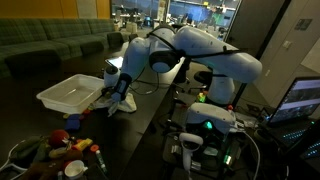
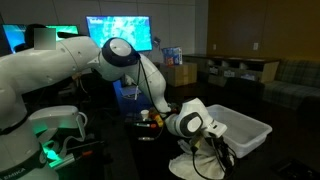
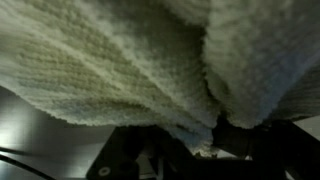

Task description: Use the cloth to push the objects on the counter to the left, then put it in the box

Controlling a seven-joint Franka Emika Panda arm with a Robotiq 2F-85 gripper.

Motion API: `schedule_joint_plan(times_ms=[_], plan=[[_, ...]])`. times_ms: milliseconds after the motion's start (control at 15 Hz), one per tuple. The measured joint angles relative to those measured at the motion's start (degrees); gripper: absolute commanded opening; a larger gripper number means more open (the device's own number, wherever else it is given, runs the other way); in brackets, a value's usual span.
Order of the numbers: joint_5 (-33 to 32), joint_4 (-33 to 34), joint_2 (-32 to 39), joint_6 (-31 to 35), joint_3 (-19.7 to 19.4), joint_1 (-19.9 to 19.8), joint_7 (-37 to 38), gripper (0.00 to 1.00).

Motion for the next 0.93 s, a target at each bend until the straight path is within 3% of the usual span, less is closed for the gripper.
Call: schedule_joint_plan(times_ms=[533,933], plan=[[0.0,2.5,-0.4,0.4,3.4,0.7,-1.1,0.08],[0.0,2.5,-0.9,1.4,4.9,5.4,-1.1,0.08]])
